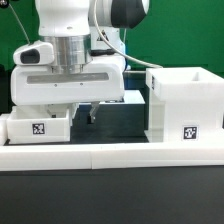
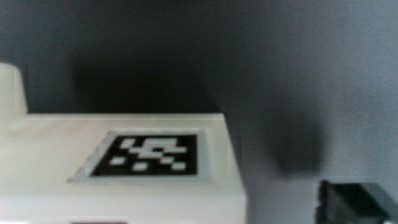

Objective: Assemble drawer

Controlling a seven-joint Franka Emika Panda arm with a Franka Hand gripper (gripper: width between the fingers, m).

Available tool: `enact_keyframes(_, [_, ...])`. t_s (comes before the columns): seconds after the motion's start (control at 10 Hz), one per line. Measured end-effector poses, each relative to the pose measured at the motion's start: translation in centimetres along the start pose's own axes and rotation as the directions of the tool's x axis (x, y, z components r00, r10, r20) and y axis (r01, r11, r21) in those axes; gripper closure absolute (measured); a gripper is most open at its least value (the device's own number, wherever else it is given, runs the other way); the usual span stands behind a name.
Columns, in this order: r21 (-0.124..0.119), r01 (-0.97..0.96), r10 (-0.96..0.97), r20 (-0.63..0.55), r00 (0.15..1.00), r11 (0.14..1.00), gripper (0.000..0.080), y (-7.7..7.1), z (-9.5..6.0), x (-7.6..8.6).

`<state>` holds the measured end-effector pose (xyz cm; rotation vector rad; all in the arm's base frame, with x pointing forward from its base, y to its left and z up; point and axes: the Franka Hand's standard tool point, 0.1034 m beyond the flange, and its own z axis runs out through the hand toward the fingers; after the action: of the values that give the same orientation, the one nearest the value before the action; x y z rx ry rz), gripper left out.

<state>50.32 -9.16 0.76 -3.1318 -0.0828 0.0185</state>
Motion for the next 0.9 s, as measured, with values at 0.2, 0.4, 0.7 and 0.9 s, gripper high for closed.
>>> enact_keyframes(0.2, [0.0,0.0,0.0,0.0,1.0,1.0,0.0556,0.0,0.0,0.0])
enact_keyframes(0.4, [0.0,0.0,0.0,0.0,1.0,1.0,0.0726,0.0,0.0,0.0])
enact_keyframes(0.7, [0.0,0.0,0.0,0.0,1.0,1.0,0.0758,0.0,0.0,-0.01])
enact_keyframes(0.9, [0.0,0.0,0.0,0.0,1.0,1.0,0.0758,0.0,0.0,-0.01])
